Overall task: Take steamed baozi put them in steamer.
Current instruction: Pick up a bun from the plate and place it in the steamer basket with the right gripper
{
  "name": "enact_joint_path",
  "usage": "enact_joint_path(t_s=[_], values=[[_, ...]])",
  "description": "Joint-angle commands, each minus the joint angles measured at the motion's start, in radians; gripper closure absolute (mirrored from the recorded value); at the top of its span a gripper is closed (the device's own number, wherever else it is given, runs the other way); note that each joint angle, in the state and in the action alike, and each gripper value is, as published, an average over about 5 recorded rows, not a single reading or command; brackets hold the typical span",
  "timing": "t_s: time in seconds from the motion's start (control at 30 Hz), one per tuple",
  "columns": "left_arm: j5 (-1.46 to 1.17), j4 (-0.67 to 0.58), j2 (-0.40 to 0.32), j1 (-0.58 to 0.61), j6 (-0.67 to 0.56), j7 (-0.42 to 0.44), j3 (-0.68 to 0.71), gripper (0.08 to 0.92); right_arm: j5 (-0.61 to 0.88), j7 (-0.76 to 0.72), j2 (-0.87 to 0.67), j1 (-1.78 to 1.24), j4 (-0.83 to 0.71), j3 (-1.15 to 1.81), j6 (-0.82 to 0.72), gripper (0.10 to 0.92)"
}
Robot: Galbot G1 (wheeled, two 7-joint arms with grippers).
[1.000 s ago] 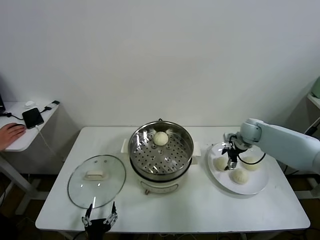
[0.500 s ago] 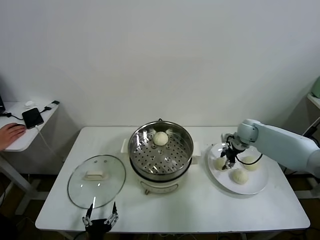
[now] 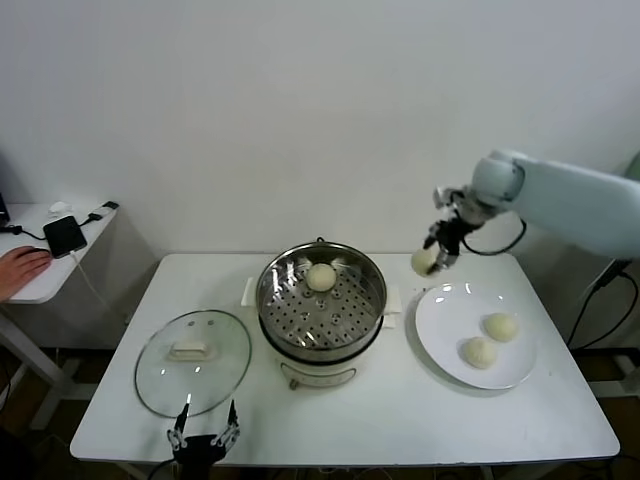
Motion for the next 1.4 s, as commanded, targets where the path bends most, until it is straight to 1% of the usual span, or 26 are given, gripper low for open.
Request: enact_joint_path(t_s=[0.03,0.13,0.2,0.47,0.73,0.9,1.13,1.23,1.4], values=[[0.001,-0.020,0.003,0.000,0.000,0.001,-0.001,0.177,0.374,0.180,0.174,0.211,0.286,-0.034,-0.183,0.397],[0.000,-0.027,0.004,-0.001,0.000,0.001,-0.003,0.177,0.382,0.235,0.243,0.130,0.292,-0.014,-0.228,0.397],[-0.002,-0.030,0.003,-0.001,0.000,0.000,-0.004,0.177,0.369,0.261,0.285,0.075,0.269,-0.003,-0.247,0.397],[-0.004,-0.043,-0.004,-0.006,0.005,0.003,-0.001,0.177,0.279,0.303,0.414,-0.110,0.112,0.024,-0.274,0.397],[-0.006,-0.039,-0.006,-0.011,0.006,0.003,0.002,0.177,0.185,0.324,0.427,-0.231,0.010,0.034,-0.276,0.397],[-0.006,-0.040,-0.008,-0.014,0.010,0.004,0.006,0.177,0.168,0.322,0.439,-0.269,-0.054,0.058,-0.269,0.397],[-0.006,-0.036,-0.008,-0.016,0.009,0.003,0.012,0.177,0.154,0.326,0.448,-0.297,-0.074,0.073,-0.265,0.396],[-0.004,-0.038,-0.010,-0.015,0.009,0.003,0.014,0.177,0.144,0.329,0.446,-0.305,-0.076,0.091,-0.251,0.361],[0.000,-0.042,-0.012,-0.013,0.011,0.002,0.018,0.177,0.133,0.259,0.400,-0.241,-0.035,0.087,-0.189,0.237]])
